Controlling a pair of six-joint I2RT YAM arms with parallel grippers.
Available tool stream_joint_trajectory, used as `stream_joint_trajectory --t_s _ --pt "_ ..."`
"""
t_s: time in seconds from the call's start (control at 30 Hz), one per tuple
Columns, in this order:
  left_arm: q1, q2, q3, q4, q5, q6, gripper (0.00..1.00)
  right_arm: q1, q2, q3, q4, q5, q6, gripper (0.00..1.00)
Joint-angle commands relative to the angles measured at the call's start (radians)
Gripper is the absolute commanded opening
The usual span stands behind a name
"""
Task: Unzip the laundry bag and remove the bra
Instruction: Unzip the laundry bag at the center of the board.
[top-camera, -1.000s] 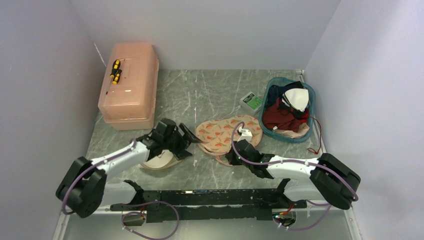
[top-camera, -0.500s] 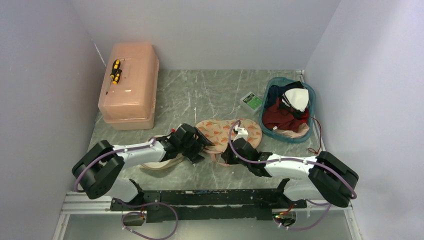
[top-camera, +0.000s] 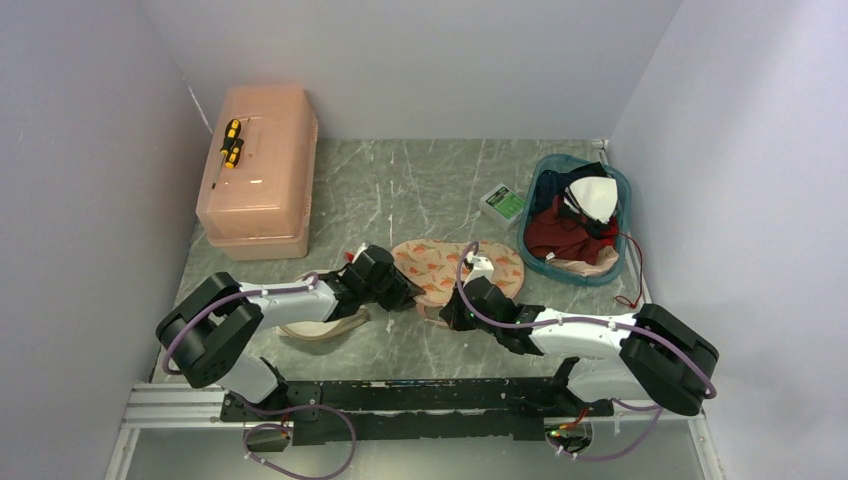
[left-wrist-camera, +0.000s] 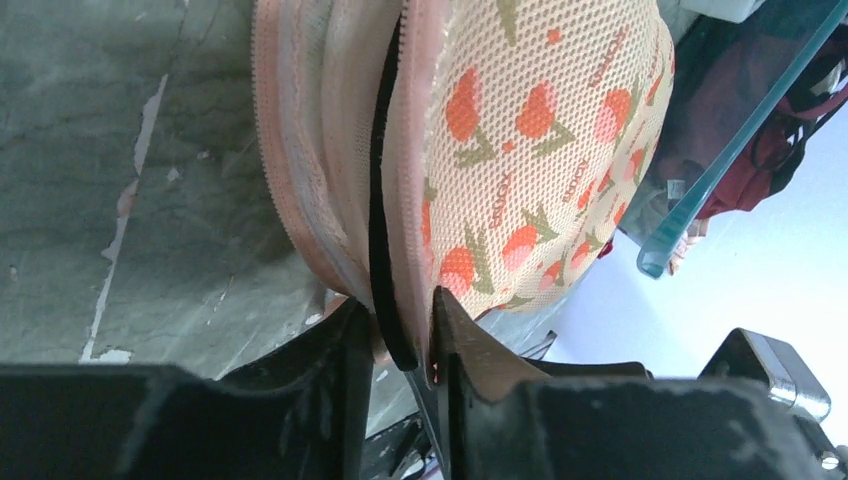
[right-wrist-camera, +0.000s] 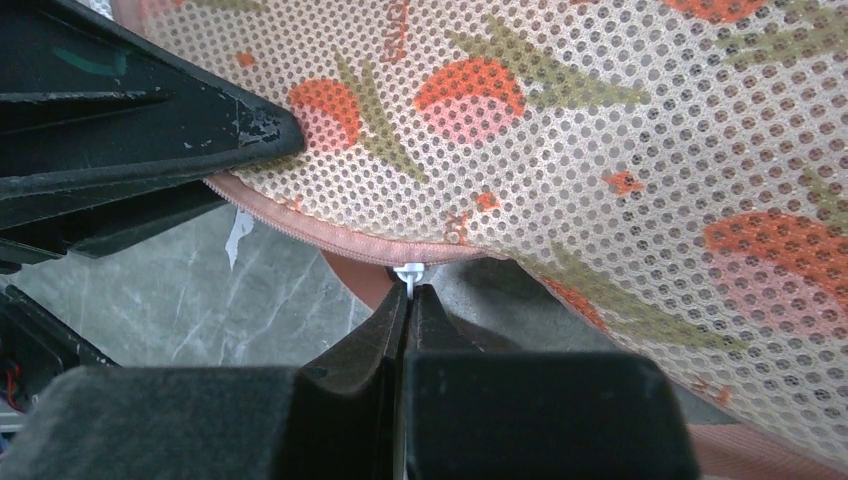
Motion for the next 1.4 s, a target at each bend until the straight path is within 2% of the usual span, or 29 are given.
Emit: stream_joint_trajectory --t_s 0.0,0.13,0.37,0.63,0.93,1.13,1.17,1.2,1.23,1.3,1.37 --pt "0.010 -0.005 0.025 0.035 -0.022 0.019 0.24 0.007 -0.035 0.023 -0.027 0.018 -0.020 0.00" --pt "0.024 -0.023 0.022 0.018 -0.022 0.032 0.03 0.008 -0.071 0.021 -0.086 0.043 -0.034 0.00" --pt "0.072 -0.098 0.019 -0.059 -0.064 0.085 0.03 0.007 -0.124 0.038 -0.253 0.138 -0.066 0.00" --pt "0.178 -0.144 0.059 -0.178 -0.011 0.243 0.03 0.008 -0.195 0.036 -0.362 0.215 -0.050 0.00" --pt "0.351 -0.082 0.136 -0.229 0.186 0.462 0.03 0.005 -0.251 0.021 -0.402 0.254 -0.038 0.00" --pt "0.391 0.095 0.290 -0.269 0.340 0.605 0.03 0.006 -0.228 -0.021 -0.277 0.207 -0.049 0.00" --pt "0.395 0.125 0.314 -0.258 0.372 0.614 0.06 0.008 -0.229 -0.027 -0.253 0.195 -0.055 0.00" --pt "0.398 0.153 0.333 -0.247 0.417 0.617 0.14 0.009 -0.231 -0.031 -0.227 0.187 -0.062 0.00" --pt "0.400 0.162 0.350 -0.250 0.429 0.620 0.24 0.009 -0.232 -0.032 -0.217 0.181 -0.069 0.00" --pt "0.400 0.163 0.382 -0.293 0.440 0.628 0.55 0.011 -0.228 -0.023 -0.214 0.178 -0.080 0.00" --pt "0.400 0.117 0.400 -0.376 0.395 0.638 0.68 0.011 -0.222 -0.011 -0.218 0.179 -0.082 0.00"
